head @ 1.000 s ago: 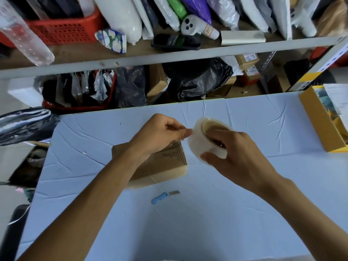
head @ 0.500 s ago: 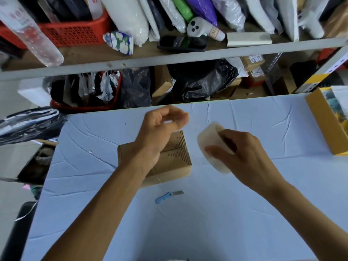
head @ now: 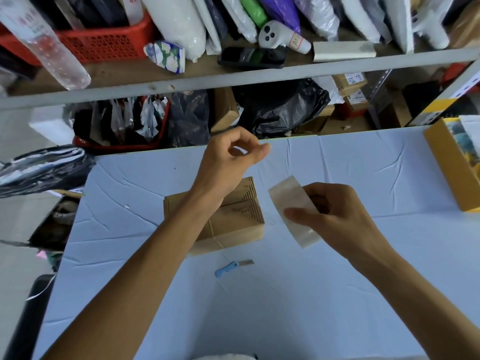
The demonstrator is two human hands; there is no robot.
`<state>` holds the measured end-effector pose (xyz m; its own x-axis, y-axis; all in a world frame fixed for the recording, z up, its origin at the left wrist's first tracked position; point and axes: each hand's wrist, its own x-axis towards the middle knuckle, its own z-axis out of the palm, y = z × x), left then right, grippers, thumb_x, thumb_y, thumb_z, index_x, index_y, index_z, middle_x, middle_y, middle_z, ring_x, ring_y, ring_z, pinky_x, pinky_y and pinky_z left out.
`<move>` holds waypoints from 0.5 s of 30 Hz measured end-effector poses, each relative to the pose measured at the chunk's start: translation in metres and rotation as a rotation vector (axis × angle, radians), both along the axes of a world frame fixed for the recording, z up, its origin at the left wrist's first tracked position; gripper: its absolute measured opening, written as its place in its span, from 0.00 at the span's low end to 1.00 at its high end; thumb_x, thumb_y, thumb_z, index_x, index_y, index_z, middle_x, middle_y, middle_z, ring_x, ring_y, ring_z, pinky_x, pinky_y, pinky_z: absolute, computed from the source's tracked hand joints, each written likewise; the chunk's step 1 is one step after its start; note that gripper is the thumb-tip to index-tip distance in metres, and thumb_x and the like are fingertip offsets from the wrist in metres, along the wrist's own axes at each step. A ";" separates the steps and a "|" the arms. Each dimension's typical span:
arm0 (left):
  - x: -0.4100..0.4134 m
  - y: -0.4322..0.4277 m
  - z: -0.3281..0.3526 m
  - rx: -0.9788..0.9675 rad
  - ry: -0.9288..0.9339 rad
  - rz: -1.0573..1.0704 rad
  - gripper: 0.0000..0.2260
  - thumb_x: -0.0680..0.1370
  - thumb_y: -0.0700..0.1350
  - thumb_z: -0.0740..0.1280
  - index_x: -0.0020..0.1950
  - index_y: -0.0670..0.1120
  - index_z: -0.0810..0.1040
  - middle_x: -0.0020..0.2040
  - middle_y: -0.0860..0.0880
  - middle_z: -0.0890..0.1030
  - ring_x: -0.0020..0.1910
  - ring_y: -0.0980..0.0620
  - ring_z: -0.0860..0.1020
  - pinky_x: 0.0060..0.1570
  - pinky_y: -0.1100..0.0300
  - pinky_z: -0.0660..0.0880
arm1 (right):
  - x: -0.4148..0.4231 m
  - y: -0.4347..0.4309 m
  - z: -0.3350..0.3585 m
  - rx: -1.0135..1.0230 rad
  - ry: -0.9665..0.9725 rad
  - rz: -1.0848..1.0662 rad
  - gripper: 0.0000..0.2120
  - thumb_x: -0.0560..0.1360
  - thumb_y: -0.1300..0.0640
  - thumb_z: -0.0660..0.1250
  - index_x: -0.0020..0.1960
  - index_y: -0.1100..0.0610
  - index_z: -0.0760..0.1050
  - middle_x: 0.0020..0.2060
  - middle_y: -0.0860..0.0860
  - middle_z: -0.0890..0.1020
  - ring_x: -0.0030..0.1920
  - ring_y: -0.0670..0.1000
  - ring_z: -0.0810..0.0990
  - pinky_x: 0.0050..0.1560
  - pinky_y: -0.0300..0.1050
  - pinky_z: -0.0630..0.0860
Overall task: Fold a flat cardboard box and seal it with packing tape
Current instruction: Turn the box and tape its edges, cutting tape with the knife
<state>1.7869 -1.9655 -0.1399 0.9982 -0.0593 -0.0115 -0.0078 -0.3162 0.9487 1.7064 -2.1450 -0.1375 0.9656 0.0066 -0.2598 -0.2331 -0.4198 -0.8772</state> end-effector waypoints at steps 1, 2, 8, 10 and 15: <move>0.001 -0.001 -0.001 0.013 -0.001 0.010 0.06 0.72 0.50 0.73 0.41 0.49 0.79 0.41 0.57 0.80 0.42 0.58 0.77 0.44 0.64 0.73 | -0.001 0.000 -0.001 0.015 0.020 -0.001 0.04 0.67 0.54 0.73 0.40 0.54 0.81 0.32 0.49 0.83 0.31 0.44 0.79 0.28 0.35 0.71; 0.001 -0.002 -0.003 0.032 0.004 0.018 0.06 0.72 0.50 0.73 0.40 0.50 0.79 0.44 0.57 0.79 0.44 0.57 0.77 0.46 0.63 0.72 | -0.002 -0.001 -0.003 0.023 0.043 -0.003 0.04 0.68 0.55 0.73 0.40 0.54 0.80 0.32 0.50 0.83 0.30 0.44 0.78 0.29 0.36 0.71; 0.002 0.000 -0.009 -0.005 0.100 -0.027 0.06 0.72 0.46 0.74 0.40 0.47 0.80 0.32 0.56 0.78 0.35 0.54 0.78 0.42 0.58 0.80 | -0.009 -0.003 -0.012 0.040 0.072 0.017 0.06 0.69 0.56 0.73 0.35 0.54 0.78 0.25 0.45 0.76 0.24 0.41 0.71 0.24 0.30 0.64; 0.006 0.003 -0.009 0.026 0.099 -0.058 0.06 0.72 0.46 0.74 0.40 0.46 0.79 0.30 0.55 0.76 0.32 0.56 0.76 0.38 0.61 0.78 | -0.009 -0.004 -0.011 0.050 0.056 0.053 0.07 0.67 0.54 0.75 0.37 0.54 0.77 0.26 0.44 0.77 0.26 0.41 0.73 0.25 0.30 0.66; 0.016 0.010 -0.013 0.042 0.131 -0.096 0.05 0.73 0.44 0.73 0.40 0.46 0.78 0.35 0.49 0.77 0.31 0.56 0.73 0.34 0.63 0.75 | -0.002 -0.011 -0.012 0.076 0.065 0.111 0.12 0.62 0.47 0.73 0.39 0.54 0.78 0.28 0.45 0.79 0.30 0.43 0.76 0.29 0.33 0.69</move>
<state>1.8027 -1.9556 -0.1527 0.9777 -0.1513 -0.1457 0.0829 -0.3594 0.9295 1.7046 -2.1559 -0.1491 0.9389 0.1347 -0.3166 -0.2465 -0.3789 -0.8920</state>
